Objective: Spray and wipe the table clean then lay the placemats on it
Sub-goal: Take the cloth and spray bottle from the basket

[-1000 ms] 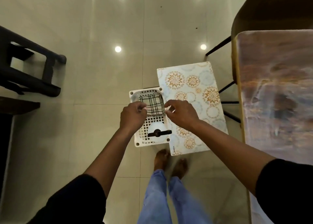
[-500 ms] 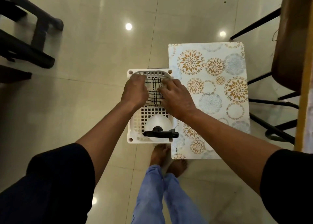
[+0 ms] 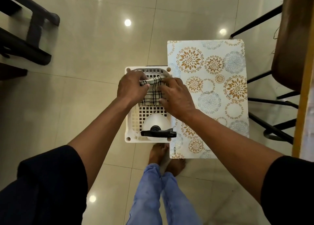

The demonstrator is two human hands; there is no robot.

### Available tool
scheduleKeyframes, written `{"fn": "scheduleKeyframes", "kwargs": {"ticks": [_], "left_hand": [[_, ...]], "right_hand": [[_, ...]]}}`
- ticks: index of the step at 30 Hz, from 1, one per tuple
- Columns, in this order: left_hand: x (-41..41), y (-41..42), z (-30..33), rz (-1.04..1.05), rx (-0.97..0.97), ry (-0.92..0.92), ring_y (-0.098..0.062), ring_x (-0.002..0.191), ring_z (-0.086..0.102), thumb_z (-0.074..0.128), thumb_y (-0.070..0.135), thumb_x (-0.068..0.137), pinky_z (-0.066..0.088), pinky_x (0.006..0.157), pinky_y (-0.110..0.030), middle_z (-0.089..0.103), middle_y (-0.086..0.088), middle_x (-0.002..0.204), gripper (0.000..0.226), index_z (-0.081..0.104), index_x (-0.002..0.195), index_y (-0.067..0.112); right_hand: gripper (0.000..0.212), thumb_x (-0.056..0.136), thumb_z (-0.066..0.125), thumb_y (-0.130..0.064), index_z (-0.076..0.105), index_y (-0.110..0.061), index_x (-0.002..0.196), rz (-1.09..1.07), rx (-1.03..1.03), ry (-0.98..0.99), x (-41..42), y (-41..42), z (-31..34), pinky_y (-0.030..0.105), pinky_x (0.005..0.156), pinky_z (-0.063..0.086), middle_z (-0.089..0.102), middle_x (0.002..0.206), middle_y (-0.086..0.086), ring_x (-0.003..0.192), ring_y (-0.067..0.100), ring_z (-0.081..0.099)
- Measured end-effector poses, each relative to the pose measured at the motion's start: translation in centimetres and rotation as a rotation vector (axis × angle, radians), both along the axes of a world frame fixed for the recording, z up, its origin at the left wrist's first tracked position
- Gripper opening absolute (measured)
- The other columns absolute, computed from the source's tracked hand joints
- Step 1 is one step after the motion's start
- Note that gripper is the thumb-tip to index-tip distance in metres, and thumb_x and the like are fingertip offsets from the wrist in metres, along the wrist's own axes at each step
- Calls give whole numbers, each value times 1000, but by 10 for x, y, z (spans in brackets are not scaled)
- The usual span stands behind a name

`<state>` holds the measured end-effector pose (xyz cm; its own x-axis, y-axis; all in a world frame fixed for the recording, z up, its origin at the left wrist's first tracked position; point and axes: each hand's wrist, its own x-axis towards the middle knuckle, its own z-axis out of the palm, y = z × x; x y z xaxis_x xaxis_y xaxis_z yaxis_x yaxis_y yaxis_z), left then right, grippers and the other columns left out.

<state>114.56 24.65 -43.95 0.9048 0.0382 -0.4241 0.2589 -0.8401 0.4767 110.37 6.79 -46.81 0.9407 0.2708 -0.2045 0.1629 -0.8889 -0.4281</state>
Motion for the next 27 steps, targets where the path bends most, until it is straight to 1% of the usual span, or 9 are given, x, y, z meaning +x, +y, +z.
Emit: {"fn": "scheduleKeyframes", "kwargs": {"ticks": [6, 9, 11, 14, 18, 20, 22, 25, 27], "left_hand": [[-13, -11, 46, 99, -161, 1, -15, 94, 75, 85, 24, 87, 59, 89, -34, 77, 7, 98, 20, 80, 106, 25], [-15, -22, 74, 198, -272, -30, -5, 89, 75, 87, 25, 84, 63, 87, -36, 74, 17, 90, 18, 78, 98, 30], [-16, -33, 96, 249, -364, -56, -7, 84, 77, 88, 27, 81, 66, 80, -41, 78, 13, 89, 17, 76, 92, 30], [-21, -56, 125, 318, -442, -78, -13, 75, 78, 89, 30, 78, 67, 75, -45, 78, 7, 82, 19, 72, 87, 29], [-33, -82, 153, 279, -415, -148, -5, 71, 74, 93, 29, 78, 66, 75, -38, 73, 12, 76, 25, 70, 88, 26], [-36, -86, 159, 249, -454, -140, -5, 71, 74, 94, 30, 79, 66, 75, -39, 74, 10, 76, 26, 73, 91, 23], [-37, -84, 162, 183, -498, -122, -6, 75, 76, 91, 32, 83, 67, 78, -40, 77, 9, 81, 23, 75, 96, 22], [-43, -73, 161, 96, -578, -133, -8, 88, 78, 77, 30, 97, 66, 85, -43, 81, 7, 95, 11, 79, 105, 23], [-53, -57, 153, 127, -603, -147, -8, 91, 78, 65, 21, 105, 65, 88, -43, 81, 6, 96, 14, 78, 109, 23]], "right_hand": [[38, 90, 74, -29, 69, -20, 127, -269, 180, 88, -9, -5, 48, 37, 96, 47, 64, 126, 2, 119, 24, 51], [57, 88, 77, -40, 61, -26, 141, -352, 347, 208, -15, -12, 82, 35, 104, 44, 62, 138, -2, 128, 18, 53], [75, 84, 83, -41, 51, -27, 150, -366, 529, 322, -20, -16, 108, 31, 106, 44, 57, 146, -7, 130, 5, 51], [77, 81, 89, -32, 48, -35, 146, -424, 757, 358, -25, -15, 132, 21, 98, 52, 60, 132, -24, 115, -11, 59], [62, 84, 81, -19, 54, -36, 138, -559, 752, 233, -30, -14, 137, 32, 87, 60, 71, 115, -18, 102, -2, 68], [41, 89, 71, -12, 62, -34, 123, -597, 737, 202, -32, -17, 135, 47, 83, 61, 74, 105, -12, 96, 7, 70], [34, 90, 61, -3, 67, -28, 112, -634, 788, 197, -34, -22, 132, 56, 79, 60, 75, 100, -5, 96, 19, 72], [36, 91, 58, -1, 70, -19, 120, -690, 850, 216, -35, -30, 134, 55, 85, 61, 76, 106, 3, 102, 26, 72], [34, 94, 61, -2, 69, -14, 125, -771, 933, 263, -39, -38, 132, 43, 82, 64, 76, 109, 4, 102, 21, 73]]}}
